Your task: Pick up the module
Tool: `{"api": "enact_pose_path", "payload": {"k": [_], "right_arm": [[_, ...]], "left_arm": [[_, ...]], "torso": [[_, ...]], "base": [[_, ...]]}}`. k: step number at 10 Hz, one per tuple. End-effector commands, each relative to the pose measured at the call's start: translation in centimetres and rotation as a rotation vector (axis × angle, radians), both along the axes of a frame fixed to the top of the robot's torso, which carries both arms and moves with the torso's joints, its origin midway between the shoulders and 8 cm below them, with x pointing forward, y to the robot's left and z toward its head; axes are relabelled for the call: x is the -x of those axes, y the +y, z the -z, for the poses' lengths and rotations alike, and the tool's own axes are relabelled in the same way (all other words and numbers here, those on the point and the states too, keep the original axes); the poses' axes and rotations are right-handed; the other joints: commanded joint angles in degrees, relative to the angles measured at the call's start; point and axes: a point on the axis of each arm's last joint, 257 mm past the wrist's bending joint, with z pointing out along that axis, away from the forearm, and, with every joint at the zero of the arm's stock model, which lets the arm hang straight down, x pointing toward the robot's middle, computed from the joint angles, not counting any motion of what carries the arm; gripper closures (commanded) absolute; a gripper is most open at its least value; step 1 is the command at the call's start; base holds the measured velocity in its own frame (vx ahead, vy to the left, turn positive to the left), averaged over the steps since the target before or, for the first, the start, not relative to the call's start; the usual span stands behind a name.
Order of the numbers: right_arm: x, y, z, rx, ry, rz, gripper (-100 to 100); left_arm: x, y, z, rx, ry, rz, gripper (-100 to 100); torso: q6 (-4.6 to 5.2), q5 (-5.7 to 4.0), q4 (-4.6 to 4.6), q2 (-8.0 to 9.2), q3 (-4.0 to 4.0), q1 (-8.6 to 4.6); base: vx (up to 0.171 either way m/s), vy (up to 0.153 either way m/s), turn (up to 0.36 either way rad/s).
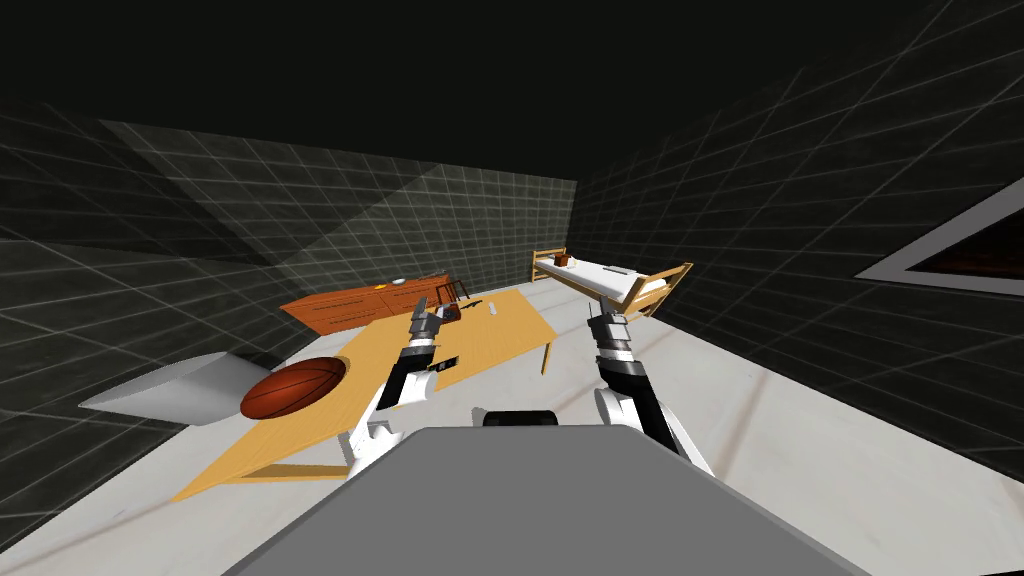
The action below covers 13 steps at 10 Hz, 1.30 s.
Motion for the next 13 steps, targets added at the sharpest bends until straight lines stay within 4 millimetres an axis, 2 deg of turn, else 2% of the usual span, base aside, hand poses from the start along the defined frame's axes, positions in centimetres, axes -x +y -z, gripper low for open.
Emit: {"api": "enact_pose_path", "payload": {"k": [1, 2, 3, 4, 5, 6, 7, 10, 11, 13], "right_arm": [[0.0, 0.0, 0.0, 0.000, 0.000, 0.000, 0], [0.0, 0.0, 0.0, 0.000, 0.000, 0.000, 0], [0.0, 0.0, 0.0, 0.000, 0.000, 0.000, 0], [0.0, 0.0, 0.0, 0.000, 0.000, 0.000, 0], [0.0, 0.0, 0.0, 0.000, 0.000, 0.000, 0], [0.0, 0.0, 0.0, 0.000, 0.000, 0.000, 0], [0.0, 0.0, 0.0, 0.000, 0.000, 0.000, 0], [0.0, 0.0, 0.0, 0.000, 0.000, 0.000, 0], [0.0, 0.0, 0.0, 0.000, 0.000, 0.000, 0], [0.0, 0.0, 0.0, 0.000, 0.000, 0.000, 0]], "left_arm": [[-1.1, 1.4, 1.3, 0.025, 0.049, -0.018, -100], [-1.4, 1.5, 1.8, 0.029, 0.070, -0.020, -100], [-2.3, 2.8, 2.8, 0.053, 0.106, -0.035, -100], [-2.5, 3.0, 3.5, 0.058, 0.128, -0.038, -100], [-3.3, 4.4, 4.8, 0.086, 0.163, -0.055, -100], [-3.5, 4.5, 5.4, 0.092, 0.189, -0.057, -100], [-4.2, 5.9, 6.6, 0.123, 0.224, -0.074, -100], [-5.2, 7.5, 9.6, 0.171, 0.316, -0.096, -100], [-5.7, 8.9, 10.9, 0.207, 0.349, -0.114, -100], [-5.8, 8.9, 11.8, 0.215, 0.382, -0.116, -100]], "torso": [[0.00, 0.00, 0.00, 0.00, 0.00, 0.00], [0.03, 0.00, 0.00, 0.01, 0.00, -0.03], [0.00, 0.00, 0.00, 0.00, 0.00, -0.01], [0.03, 0.00, -0.01, -0.03, -0.02, -0.01], [-0.01, 0.00, -0.01, -0.03, -0.02, 0.01], [0.03, 0.00, 0.00, 0.01, 0.00, 0.02], [-0.02, 0.01, 0.00, 0.01, 0.01, 0.03], [0.02, 0.01, -0.01, -0.02, -0.01, 0.07], [-0.02, 0.02, -0.01, -0.02, -0.01, 0.08], [-0.02, 0.02, 0.00, -0.03, -0.01, 0.09]], "base": [[-0.048, -0.027, -0.178], [-0.044, -0.020, -0.072], [-0.040, -0.028, -0.150], [-0.035, -0.017, -0.088], [-0.052, -0.016, -0.194], [-0.048, -0.010, -0.088], [-0.046, -0.014, -0.126], [-0.038, -0.007, -0.127], [-0.044, -0.006, -0.148], [-0.026, -0.001, -0.048]]}}
